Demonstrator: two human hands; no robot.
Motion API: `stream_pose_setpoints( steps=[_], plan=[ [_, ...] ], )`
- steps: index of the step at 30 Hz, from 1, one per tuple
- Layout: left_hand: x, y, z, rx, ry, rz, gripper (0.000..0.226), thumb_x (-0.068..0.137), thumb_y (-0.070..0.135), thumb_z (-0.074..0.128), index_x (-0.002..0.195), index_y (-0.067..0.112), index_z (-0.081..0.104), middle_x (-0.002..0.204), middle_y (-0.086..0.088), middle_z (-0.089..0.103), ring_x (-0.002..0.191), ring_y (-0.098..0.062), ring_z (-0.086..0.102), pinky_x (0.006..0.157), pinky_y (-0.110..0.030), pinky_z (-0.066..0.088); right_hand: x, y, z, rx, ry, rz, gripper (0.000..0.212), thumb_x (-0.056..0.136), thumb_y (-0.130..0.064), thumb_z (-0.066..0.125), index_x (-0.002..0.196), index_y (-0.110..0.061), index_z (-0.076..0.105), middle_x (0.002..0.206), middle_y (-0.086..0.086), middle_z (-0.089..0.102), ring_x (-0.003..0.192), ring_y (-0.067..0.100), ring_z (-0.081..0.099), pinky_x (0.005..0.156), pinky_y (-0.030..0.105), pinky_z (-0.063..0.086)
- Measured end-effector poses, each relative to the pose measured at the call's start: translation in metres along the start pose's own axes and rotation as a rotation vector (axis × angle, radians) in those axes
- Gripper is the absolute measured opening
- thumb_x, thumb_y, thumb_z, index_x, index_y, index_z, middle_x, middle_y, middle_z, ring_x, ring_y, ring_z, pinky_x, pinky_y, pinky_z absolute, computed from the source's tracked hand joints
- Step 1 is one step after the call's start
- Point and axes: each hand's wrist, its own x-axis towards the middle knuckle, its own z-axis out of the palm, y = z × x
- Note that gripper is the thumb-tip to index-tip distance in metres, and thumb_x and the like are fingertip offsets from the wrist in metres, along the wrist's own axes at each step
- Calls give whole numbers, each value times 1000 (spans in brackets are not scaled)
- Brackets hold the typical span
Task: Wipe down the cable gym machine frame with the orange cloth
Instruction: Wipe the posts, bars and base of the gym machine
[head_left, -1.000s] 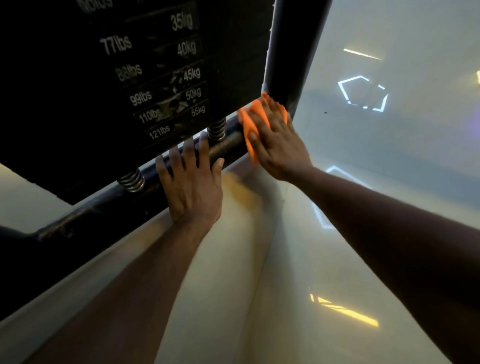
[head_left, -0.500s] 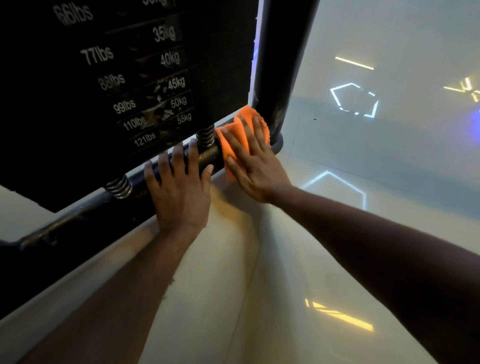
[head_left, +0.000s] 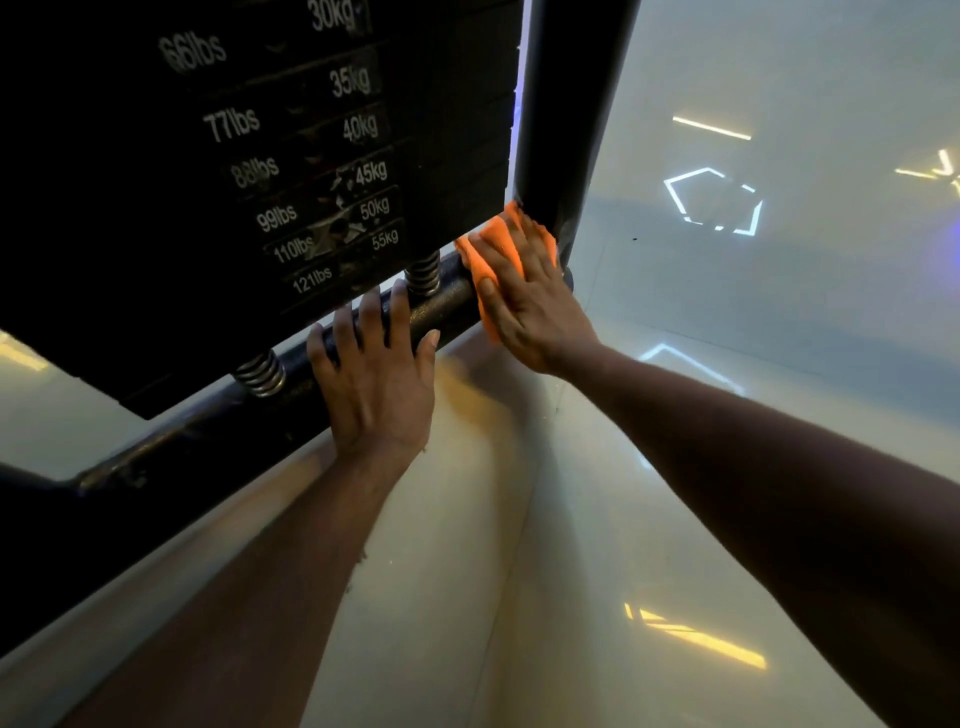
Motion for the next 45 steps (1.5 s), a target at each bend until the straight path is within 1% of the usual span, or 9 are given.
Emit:
stream_pose_setpoints(
  steps=[4, 8, 11, 13, 17, 26, 30, 36, 45],
  plan=[
    [0, -2, -4, -32, -6, 11, 67, 111, 53, 38, 167, 18, 23, 167, -12, 35, 154, -36, 32, 125, -59, 23, -17, -25, 5, 86, 22, 81, 62, 116, -54, 36, 173, -42, 14, 182, 2, -4, 167, 27, -10, 129, 60, 19],
    [-12, -14, -11, -119, -50, 97, 63, 112, 46, 41, 167, 19, 28, 173, -9, 30, 160, -33, 24, 130, -57, 17, -24, -27, -13, 57, -29, 73, 60, 114, -47, 49, 170, -41, 29, 179, 8, 22, 163, 37, 25, 125, 58, 37],
    [-39, -26, -37, -271, -102, 97, 56, 113, 40, 40, 164, 16, 36, 170, -8, 37, 161, -29, 27, 131, -54, 17, -50, -42, -29, 72, -96, 80, 54, 113, -52, 46, 165, -40, 39, 166, 10, 47, 144, 37, 54, 111, 52, 53],
    [-60, -29, -67, -349, -165, 40, 54, 113, 37, 44, 163, 17, 38, 167, -8, 42, 159, -29, 31, 129, -55, 24, -82, -58, -50, 87, -136, 50, 50, 113, -49, 45, 162, -38, 45, 157, 10, 55, 138, 39, 58, 104, 44, 55],
    [-95, -33, -143, -378, -288, 34, 50, 114, 38, 43, 159, 17, 43, 161, -9, 48, 153, -29, 40, 126, -56, 30, -136, -106, -113, 144, -266, 76, 50, 113, -45, 49, 161, -31, 48, 161, 11, 53, 143, 39, 54, 105, 50, 56],
    [-76, -37, -416, -402, -390, 52, 50, 115, 40, 41, 161, 20, 41, 164, -5, 45, 157, -25, 34, 129, -53, 28, -141, -251, -350, 167, -326, 106, 54, 112, -54, 44, 164, -37, 41, 169, 7, 45, 155, 33, 43, 110, 53, 53],
    [-32, -52, -561, -383, -299, 92, 47, 115, 36, 41, 159, 19, 42, 160, -5, 48, 155, -26, 36, 126, -57, 32, -104, -323, -488, 181, -245, 69, 56, 110, -58, 43, 163, -39, 42, 169, 5, 45, 155, 32, 43, 112, 54, 52],
    [42, -67, -767, -350, -118, 190, 42, 113, 35, 44, 153, 21, 43, 152, -4, 52, 142, -24, 48, 119, -55, 40, -43, -413, -691, 150, -99, -70, 53, 112, -51, 49, 164, -38, 44, 170, 4, 44, 158, 26, 37, 112, 45, 48],
    [105, -83, -1079, -257, 187, 137, 44, 113, 43, 43, 154, 26, 43, 159, 0, 49, 147, -23, 46, 124, -52, 38, 8, -542, -980, 147, 104, -304, 56, 112, -58, 43, 165, -44, 35, 166, 4, 43, 130, 32, 63, 98, 55, 61]
  ],
)
